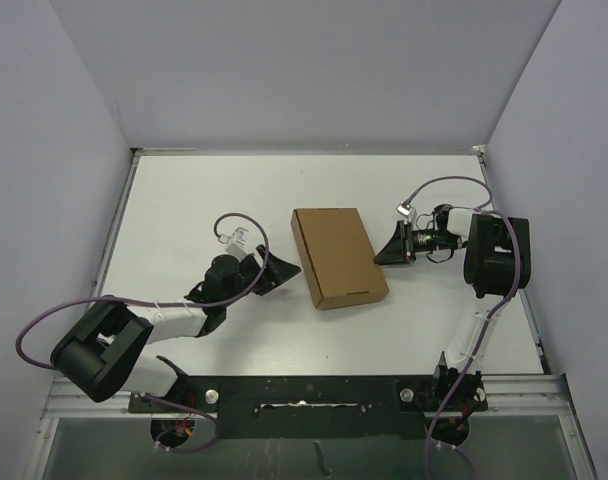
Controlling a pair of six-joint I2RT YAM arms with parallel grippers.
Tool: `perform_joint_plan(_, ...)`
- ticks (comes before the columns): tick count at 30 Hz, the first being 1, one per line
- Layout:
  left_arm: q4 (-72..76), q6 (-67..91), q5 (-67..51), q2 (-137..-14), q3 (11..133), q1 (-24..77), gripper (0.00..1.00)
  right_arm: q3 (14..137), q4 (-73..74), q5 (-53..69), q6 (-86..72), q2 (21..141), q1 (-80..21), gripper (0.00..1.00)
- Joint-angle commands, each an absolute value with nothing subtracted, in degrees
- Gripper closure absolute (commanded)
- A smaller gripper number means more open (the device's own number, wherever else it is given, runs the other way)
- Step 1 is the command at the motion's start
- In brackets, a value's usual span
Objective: Fold the paper box
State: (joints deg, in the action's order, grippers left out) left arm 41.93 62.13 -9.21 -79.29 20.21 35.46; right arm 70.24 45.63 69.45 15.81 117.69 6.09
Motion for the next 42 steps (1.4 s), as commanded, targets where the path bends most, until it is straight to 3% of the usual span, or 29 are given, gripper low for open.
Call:
perform_joint_plan(1, 37.39, 58.97, -7.40, -77.15, 23.38, 34.86, 0.39, 71.40, 45.18, 60.74, 18.52, 119.74, 7.54, 0.76)
perform_joint_plan(4, 33.90, 57.39, -6.45, -77.67, 24.18, 34.64, 0.55, 71.54, 45.35, 59.70, 18.72, 119.83, 7.65, 0.77)
perform_joint_plan(6, 31.46, 56.34, -6.37, -79.01, 25.56, 34.44, 0.56, 71.63, 45.28, 59.29, 18.72, 119.67, 7.65, 0.77)
perform_joint_plan(21, 29.11, 52.91, -16.29, -97.41, 44.24, 34.13, 0.57, 71.54, 45.25, 57.97, 19.03, 118.12, 7.75, 0.77)
perform_joint_plan(38, 23.36, 49.52, -17.07, -98.72, 54.11, 36.84, 0.57, 70.81, 43.71, 54.22, 19.51, 110.76, 7.88, 0.76)
perform_joint_plan(42, 20.26, 48.34, -14.65, -97.20, 55.46, 38.10, 0.58, 69.94, 42.60, 54.86, 18.48, 107.38, 8.66, 0.81)
